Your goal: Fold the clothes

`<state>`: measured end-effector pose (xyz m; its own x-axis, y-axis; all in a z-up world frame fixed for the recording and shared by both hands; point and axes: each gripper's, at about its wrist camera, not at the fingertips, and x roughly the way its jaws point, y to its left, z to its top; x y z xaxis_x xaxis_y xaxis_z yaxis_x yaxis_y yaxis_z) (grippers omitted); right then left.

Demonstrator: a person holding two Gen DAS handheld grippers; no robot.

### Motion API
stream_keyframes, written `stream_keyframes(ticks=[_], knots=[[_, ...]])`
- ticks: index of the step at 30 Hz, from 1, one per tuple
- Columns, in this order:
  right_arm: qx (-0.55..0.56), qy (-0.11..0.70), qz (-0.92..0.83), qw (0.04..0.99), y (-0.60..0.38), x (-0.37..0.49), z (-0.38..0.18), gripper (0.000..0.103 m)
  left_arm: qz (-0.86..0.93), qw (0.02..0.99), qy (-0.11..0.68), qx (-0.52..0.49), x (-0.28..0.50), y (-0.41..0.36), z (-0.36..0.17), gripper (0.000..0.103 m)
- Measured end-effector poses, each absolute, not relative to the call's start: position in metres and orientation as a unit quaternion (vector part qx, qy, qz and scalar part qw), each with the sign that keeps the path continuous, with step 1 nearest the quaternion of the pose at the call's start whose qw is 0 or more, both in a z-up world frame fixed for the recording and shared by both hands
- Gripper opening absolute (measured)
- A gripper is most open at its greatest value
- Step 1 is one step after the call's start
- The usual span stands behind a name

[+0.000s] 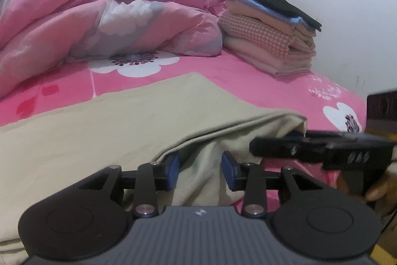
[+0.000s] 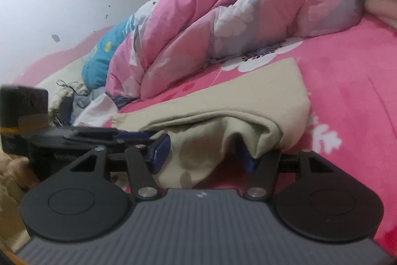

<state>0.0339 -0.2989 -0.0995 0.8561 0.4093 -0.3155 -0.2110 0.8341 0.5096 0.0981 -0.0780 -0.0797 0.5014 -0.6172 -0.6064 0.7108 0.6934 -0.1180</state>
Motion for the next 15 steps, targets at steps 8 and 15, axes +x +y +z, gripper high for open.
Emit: stream_keyframes(ticks=[8, 15], knots=[[0.384, 0.223, 0.284, 0.85, -0.317, 0.049, -0.096, 0.064, -0.388, 0.867, 0.3, 0.088, 0.086, -0.08, -0.077, 0.059], [0.513, 0.233, 0.315, 0.764, -0.333, 0.064, -0.108, 0.079, -0.389, 0.867, 0.298, 0.093, 0.082, -0.076, -0.076, 0.062]])
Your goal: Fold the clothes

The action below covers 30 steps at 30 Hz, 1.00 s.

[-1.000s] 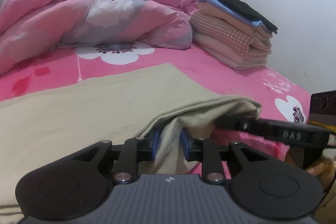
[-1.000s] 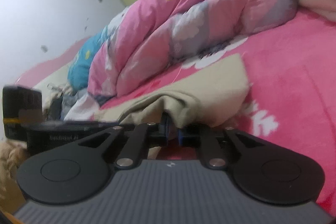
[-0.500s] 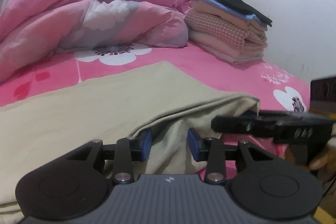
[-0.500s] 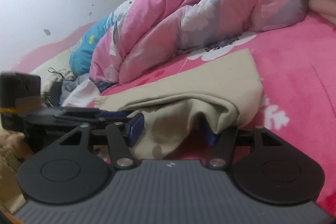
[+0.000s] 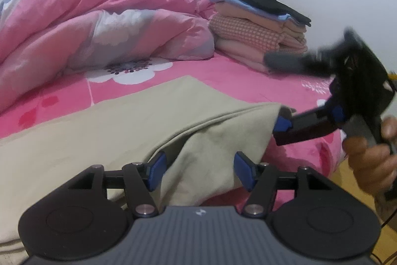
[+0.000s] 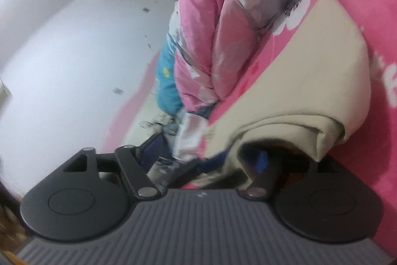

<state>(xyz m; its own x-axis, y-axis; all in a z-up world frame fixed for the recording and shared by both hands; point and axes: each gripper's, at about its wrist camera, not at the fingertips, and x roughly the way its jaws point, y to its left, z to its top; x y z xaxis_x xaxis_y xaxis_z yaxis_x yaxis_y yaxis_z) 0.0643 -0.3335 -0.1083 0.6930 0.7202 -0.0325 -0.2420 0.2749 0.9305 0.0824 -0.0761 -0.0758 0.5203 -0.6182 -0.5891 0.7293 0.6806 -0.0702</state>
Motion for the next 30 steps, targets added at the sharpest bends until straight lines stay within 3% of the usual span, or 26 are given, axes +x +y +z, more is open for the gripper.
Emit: stream_keyframes(ticks=[3, 7, 16, 24, 30], knots=[[0.548, 0.228, 0.331, 0.734, -0.339, 0.068, -0.109, 0.084, -0.385, 0.869, 0.296, 0.091, 0.083, -0.076, -0.076, 0.059], [0.558, 0.231, 0.336, 0.723, -0.34, 0.073, -0.112, 0.084, -0.382, 0.869, 0.304, 0.079, 0.09, -0.077, -0.077, 0.034], [0.519, 0.23, 0.346, 0.747, -0.338, 0.077, -0.108, 0.084, -0.367, 0.875, 0.308, 0.073, 0.103, -0.084, -0.078, 0.014], [0.374, 0.249, 0.307, 0.839, -0.328, 0.064, -0.103, 0.082, -0.357, 0.883, 0.294, 0.078, 0.104, -0.085, -0.075, 0.011], [0.107, 0.255, 0.27, 0.922, -0.283, 0.053, -0.095, 0.081, -0.359, 0.882, 0.302, 0.053, 0.112, -0.078, -0.07, 0.01]])
